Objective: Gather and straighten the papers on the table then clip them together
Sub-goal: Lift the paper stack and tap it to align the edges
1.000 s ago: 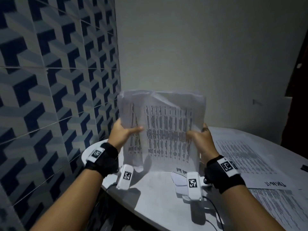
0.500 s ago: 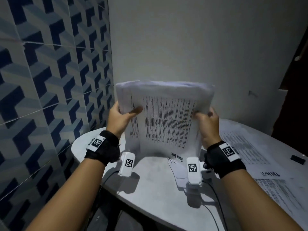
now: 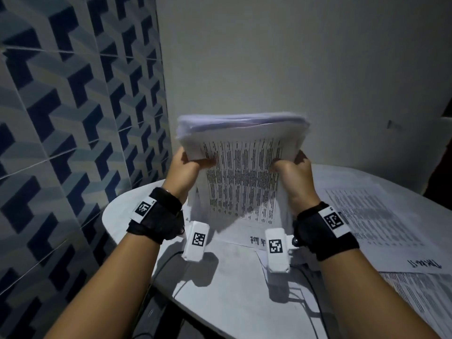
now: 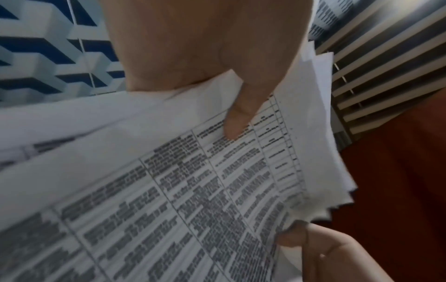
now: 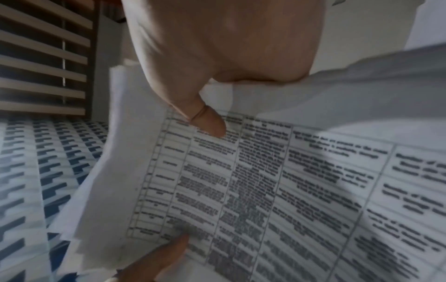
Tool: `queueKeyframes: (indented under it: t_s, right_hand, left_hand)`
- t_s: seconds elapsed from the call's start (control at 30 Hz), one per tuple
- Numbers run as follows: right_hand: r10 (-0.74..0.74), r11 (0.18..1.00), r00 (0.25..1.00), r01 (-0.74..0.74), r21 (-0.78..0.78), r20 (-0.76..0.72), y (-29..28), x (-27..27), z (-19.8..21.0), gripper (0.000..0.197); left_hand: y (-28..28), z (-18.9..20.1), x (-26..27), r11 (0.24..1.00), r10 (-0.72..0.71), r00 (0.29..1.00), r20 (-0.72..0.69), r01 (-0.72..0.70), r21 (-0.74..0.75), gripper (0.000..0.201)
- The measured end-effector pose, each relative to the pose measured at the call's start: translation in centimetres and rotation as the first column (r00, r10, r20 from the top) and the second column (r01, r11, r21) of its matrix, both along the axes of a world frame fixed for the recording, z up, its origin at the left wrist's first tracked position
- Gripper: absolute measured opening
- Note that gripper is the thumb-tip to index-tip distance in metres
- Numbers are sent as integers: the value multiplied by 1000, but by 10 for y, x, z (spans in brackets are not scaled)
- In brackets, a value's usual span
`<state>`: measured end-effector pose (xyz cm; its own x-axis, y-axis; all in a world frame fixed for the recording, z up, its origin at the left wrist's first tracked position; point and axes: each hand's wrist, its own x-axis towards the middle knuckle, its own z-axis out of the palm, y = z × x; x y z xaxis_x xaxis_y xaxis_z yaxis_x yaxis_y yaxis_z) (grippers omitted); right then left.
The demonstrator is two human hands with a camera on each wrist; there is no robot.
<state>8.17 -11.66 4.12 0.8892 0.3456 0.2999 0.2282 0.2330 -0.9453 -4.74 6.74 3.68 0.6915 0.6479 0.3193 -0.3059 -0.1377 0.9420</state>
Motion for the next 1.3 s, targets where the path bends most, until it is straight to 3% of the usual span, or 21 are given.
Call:
queueKeyframes:
  t_s: [0.23, 0.3, 0.37, 0.43, 0.53, 0.67, 0.77, 0.87, 0.97, 1.1, 1.2, 1.23, 1.3]
  right_hand:
    - [-123, 985, 970, 93, 148, 210, -1, -13, 23, 19]
    - [-67, 992, 980, 45, 120, 190, -4, -12, 17, 6]
    - [0, 999, 992, -6, 45, 128, -4, -9, 1, 11]
    - [22, 999, 998, -19, -47, 62, -4, -7, -16, 20]
    - [36, 992, 999, -32, -124, 28, -1, -6, -29, 10]
    - [-37, 999, 994, 38, -11, 105, 2, -8, -15, 17]
    - [-149, 986, 984, 140, 95, 93, 0, -4, -7, 19]
    - [-129, 992, 990, 129, -5, 56, -5, 1, -12, 11]
    - [-9, 995, 1000, 7, -99, -19, -6, 1, -18, 26]
    - [-65, 998, 997, 64, 19, 42, -5, 0, -7, 29]
    - [-94, 995, 989, 92, 24, 111, -3, 1, 1, 30]
    - [-107, 994, 985, 105, 20, 133, -4, 0, 3, 39]
    - [-252, 967, 933, 251, 37, 255, -7, 0, 7, 75]
  left_hand:
    - [-14, 29, -3, 982, 146, 973, 181, -164, 89, 25]
    - [-14, 25, -3, 981, 170, 973, 158, -183, 70, 48]
    - [-12, 12, -3, 985, 159, 986, 57, -162, 56, 77]
    - [-9, -4, -3, 993, 107, 994, -15, -106, 52, 67]
    - [-4, -19, -1, 995, 98, 993, -60, -97, 25, 53]
    - [-10, -8, 2, 991, 129, 990, 61, -131, 31, 30]
    - [-10, 1, 3, 983, 168, 981, 99, -174, 63, 25]
    - [-6, -6, 7, 983, 179, 984, 25, -180, 26, 31]
    - [-10, -16, 9, 991, 130, 991, -7, -131, -35, 44]
    - [-15, -4, 9, 989, 149, 983, 106, -149, -12, 45]
    - [-17, 16, 6, 983, 133, 973, 189, -153, 98, 41]
    - [-19, 23, 3, 974, 136, 969, 205, -169, 153, 40]
    - [-18, 38, -4, 939, 145, 963, 227, -206, 275, 36]
